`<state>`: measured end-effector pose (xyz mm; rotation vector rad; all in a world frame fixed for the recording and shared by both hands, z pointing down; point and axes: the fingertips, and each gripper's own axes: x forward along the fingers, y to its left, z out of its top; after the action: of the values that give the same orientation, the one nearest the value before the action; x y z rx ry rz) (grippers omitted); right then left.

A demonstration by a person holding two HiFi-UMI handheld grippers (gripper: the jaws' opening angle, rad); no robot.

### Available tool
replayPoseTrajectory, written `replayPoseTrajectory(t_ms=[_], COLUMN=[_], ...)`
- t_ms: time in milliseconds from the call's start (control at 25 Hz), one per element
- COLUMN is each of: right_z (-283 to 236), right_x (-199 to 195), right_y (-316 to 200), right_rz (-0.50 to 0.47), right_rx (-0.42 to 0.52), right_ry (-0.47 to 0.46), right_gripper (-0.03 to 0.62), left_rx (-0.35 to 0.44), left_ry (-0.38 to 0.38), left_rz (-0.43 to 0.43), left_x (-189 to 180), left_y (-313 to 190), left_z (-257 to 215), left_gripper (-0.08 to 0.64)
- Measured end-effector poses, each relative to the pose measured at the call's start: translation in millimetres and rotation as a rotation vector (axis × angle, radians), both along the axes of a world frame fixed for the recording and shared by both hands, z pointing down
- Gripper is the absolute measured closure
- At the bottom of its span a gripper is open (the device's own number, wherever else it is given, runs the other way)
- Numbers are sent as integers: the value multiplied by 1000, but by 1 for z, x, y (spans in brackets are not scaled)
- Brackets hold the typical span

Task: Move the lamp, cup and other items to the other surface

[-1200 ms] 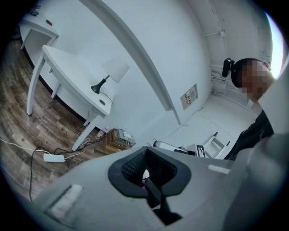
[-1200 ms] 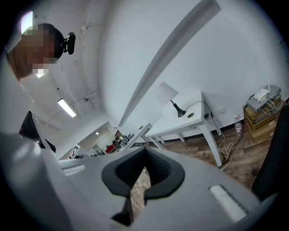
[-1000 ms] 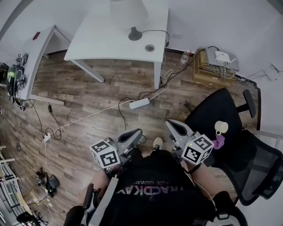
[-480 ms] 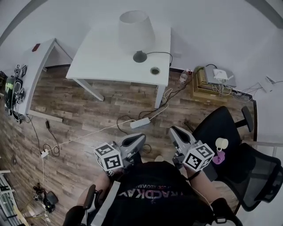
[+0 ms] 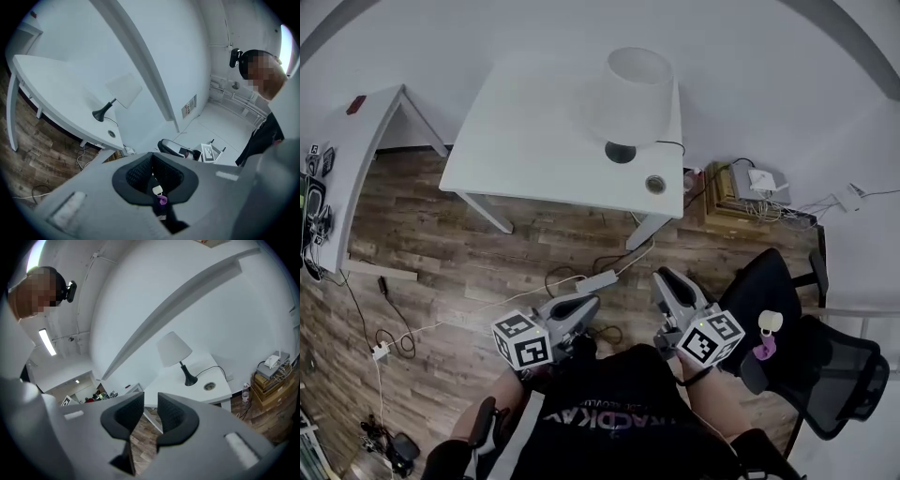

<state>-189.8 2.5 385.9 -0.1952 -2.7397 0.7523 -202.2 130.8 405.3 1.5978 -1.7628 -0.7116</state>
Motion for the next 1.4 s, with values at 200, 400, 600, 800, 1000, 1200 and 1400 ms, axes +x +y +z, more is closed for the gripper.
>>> replayPoseTrajectory(t_ms=[200, 400, 600, 800, 1000, 1200, 1400], right_z=[3, 1, 0, 13, 38, 65, 88], right_x=[-27, -52, -73, -98, -129, -167, -208], right_y=[20, 23, 22, 1, -23, -47, -77], right_rz=[-5, 23, 19, 36, 42, 14, -10], right_rx=[53, 121, 177, 247, 308, 345, 364], right_ry=[34, 50, 69, 108, 152, 175, 192], right_gripper=[486, 474, 466, 456, 456, 451, 431], left_rx=[30, 54, 75, 81, 63, 30, -11], left_ry=[0, 20, 23, 21, 20, 16, 15], left_rz=[-25, -79, -153, -285, -407, -489, -530], left_x=[-26, -45, -58, -76, -91, -97, -104], left_y=[29, 53, 76, 110, 140, 150, 134], left_z=[-1, 5, 1, 0, -1, 0, -2], left_gripper=[557, 557, 557, 557, 557, 557, 557])
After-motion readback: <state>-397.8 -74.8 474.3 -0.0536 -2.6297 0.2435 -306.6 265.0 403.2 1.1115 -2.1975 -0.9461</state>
